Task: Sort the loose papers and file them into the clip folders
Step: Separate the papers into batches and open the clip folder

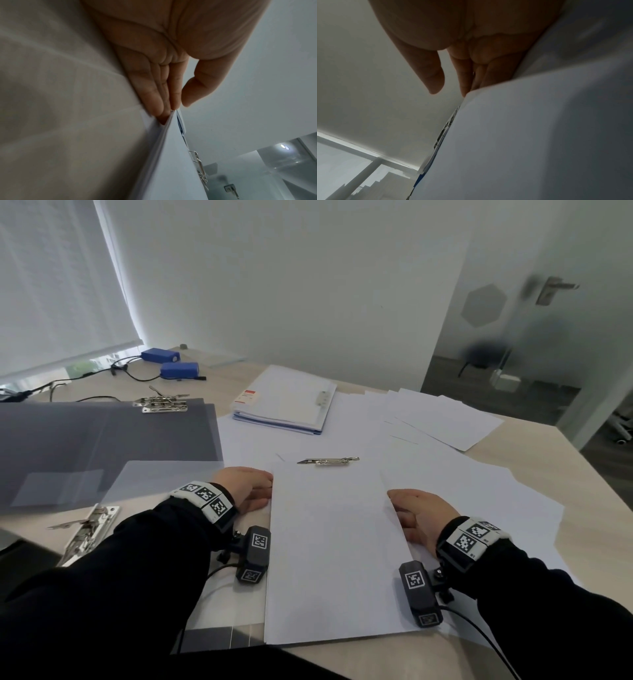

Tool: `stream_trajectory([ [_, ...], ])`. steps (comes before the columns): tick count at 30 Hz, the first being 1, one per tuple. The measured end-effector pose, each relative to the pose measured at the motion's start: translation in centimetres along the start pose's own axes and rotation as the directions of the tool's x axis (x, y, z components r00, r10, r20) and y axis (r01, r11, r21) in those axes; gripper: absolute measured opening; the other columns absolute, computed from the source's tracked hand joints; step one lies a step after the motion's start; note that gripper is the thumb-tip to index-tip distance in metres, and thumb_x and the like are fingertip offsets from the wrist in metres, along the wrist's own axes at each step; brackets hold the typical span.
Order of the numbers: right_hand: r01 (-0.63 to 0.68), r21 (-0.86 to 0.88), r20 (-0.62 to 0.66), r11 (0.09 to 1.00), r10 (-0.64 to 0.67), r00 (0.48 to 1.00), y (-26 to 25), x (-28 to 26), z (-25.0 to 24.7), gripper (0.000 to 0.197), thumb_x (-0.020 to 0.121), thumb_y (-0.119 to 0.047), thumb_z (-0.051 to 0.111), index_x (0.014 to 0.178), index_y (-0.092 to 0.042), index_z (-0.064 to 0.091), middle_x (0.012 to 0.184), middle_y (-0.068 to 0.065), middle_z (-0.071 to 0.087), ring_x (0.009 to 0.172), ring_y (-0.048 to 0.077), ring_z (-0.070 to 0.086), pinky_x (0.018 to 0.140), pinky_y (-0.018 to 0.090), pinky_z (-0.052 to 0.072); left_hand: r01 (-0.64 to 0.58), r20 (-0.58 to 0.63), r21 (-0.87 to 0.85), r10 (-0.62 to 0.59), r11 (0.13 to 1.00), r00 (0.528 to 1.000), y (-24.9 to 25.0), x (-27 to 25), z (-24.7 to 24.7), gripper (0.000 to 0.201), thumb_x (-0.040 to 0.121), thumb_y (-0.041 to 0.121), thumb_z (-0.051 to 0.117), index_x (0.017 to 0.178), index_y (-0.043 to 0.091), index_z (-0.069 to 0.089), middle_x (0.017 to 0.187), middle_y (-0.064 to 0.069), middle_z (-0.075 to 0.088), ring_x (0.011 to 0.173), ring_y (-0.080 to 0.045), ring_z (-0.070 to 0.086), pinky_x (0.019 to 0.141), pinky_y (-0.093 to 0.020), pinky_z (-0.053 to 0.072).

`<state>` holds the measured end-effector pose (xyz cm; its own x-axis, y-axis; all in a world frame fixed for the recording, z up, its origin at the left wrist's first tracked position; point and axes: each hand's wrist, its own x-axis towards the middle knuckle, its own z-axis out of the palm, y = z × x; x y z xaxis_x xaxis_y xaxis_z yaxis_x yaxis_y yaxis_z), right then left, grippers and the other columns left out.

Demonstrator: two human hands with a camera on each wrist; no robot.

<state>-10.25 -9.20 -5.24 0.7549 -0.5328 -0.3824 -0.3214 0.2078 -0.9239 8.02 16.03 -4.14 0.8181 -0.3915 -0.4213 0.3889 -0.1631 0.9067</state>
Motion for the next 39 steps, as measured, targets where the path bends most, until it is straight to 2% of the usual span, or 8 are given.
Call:
stream_trajectory([
  [6, -0.051, -0.068, 0.035, 0.996, 0.053, 0.998, -1.8, -1.3, 1.0, 0.027, 0.095, -0.019, 0.059, 0.112, 0.001, 0.062, 0.098, 0.016, 0.071, 0.084, 0.029, 0.067, 0.085, 0.043, 0.054, 0.026, 0.0, 0.051, -0.026, 0.998, 1.0, 0.9, -0.3, 0.6, 0.008, 0.093, 0.003, 0.055, 0.092, 0.008, 0.061, 0.104, -0.011, 0.067, 0.083, -0.019, 0.065, 0.073, -0.031, 0.053],
  [9, -0.017, -0.153, 0.041, 0.988, 0.024, 0.999, -2.9, -1.9, 1.3, 0.038, 0.094, -0.019, 0.061, 0.125, 0.002, 0.056, 0.116, 0.014, 0.066, 0.105, 0.028, 0.064, 0.093, 0.043, 0.05, -0.028, -0.062, 0.233, 0.043, 0.972, 0.997, 1.6, -1.0, 0.6, 0.017, 0.093, 0.014, 0.061, 0.109, 0.011, 0.061, 0.119, -0.011, 0.061, 0.099, -0.023, 0.057, 0.09, -0.039, 0.049],
  [11, -0.002, -0.251, 0.039, 0.968, 0.012, 0.999, -3.3, -2.2, 1.1, 0.048, 0.093, -0.024, 0.062, 0.137, -0.009, 0.049, 0.13, 0.007, 0.059, 0.117, 0.025, 0.058, 0.099, 0.042, 0.046, -0.057, -0.035, 0.333, 0.073, 0.941, 0.997, 1.8, -1.9, 0.4, 0.023, 0.094, 0.013, 0.059, 0.117, 0.013, 0.06, 0.124, -0.009, 0.06, 0.105, -0.022, 0.053, 0.094, -0.04, 0.047],
  [17, 0.033, -0.587, 0.07, 0.809, 0.011, 0.997, -2.9, -3.4, -0.4, 0.039, 0.093, -0.032, 0.059, 0.131, -0.024, 0.055, 0.121, -0.001, 0.062, 0.11, 0.015, 0.059, 0.093, 0.038, 0.049, -0.184, 0.122, 0.711, 0.139, 0.678, 0.983, 0.2, -4.7, -0.7, 0.016, 0.09, 0.019, 0.061, 0.105, 0.019, 0.065, 0.087, 0.007, 0.058, 0.079, -0.012, 0.054, 0.067, -0.024, 0.044],
  [23, 0.073, -0.683, 0.093, 0.727, -0.012, 0.996, -2.7, -4.1, 0.3, 0.037, 0.091, -0.037, 0.06, 0.127, -0.029, 0.057, 0.12, 0.003, 0.061, 0.111, 0.018, 0.058, 0.087, 0.038, 0.053, -0.204, 0.161, 0.872, 0.133, 0.444, 0.978, -1.1, -6.1, -0.3, 0.012, 0.083, 0.03, 0.066, 0.092, 0.029, 0.059, 0.094, 0.01, 0.062, 0.093, -0.013, 0.058, 0.079, -0.027, 0.044],
  [31, 0.098, -0.711, 0.09, 0.696, -0.048, 0.995, -2.6, -5.0, 0.9, 0.04, 0.091, -0.037, 0.06, 0.13, -0.029, 0.056, 0.121, 0.001, 0.06, 0.116, 0.026, 0.058, 0.083, 0.036, 0.052, -0.198, 0.147, 0.87, 0.147, 0.452, 0.978, -1.1, -6.7, -0.3, 0.027, 0.081, 0.029, 0.069, 0.105, 0.028, 0.058, 0.095, 0.014, 0.056, 0.097, -0.015, 0.055, 0.081, -0.026, 0.041],
  [36, 0.114, -0.706, 0.093, 0.699, -0.068, 0.993, -2.4, -5.4, 1.0, 0.04, 0.09, -0.039, 0.062, 0.128, -0.033, 0.055, 0.115, -0.004, 0.061, 0.122, 0.035, 0.055, 0.099, 0.049, 0.047, -0.205, 0.16, 0.878, 0.139, 0.432, 0.977, -1.2, -6.6, 0.2, 0.026, 0.081, 0.031, 0.07, 0.104, 0.027, 0.057, 0.097, 0.01, 0.057, 0.096, -0.015, 0.055, 0.079, -0.026, 0.041],
  [39, 0.145, -0.713, 0.119, 0.686, -0.086, 0.989, -2.2, -5.3, 1.1, 0.043, 0.089, -0.04, 0.062, 0.131, -0.032, 0.054, 0.129, -0.001, 0.056, 0.122, 0.02, 0.052, 0.105, 0.039, 0.042, -0.198, 0.155, 0.885, 0.134, 0.421, 0.979, -1.2, -6.7, 0.5, 0.026, 0.082, 0.033, 0.069, 0.104, 0.026, 0.059, 0.094, 0.012, 0.057, 0.096, -0.014, 0.056, 0.077, -0.026, 0.042],
])
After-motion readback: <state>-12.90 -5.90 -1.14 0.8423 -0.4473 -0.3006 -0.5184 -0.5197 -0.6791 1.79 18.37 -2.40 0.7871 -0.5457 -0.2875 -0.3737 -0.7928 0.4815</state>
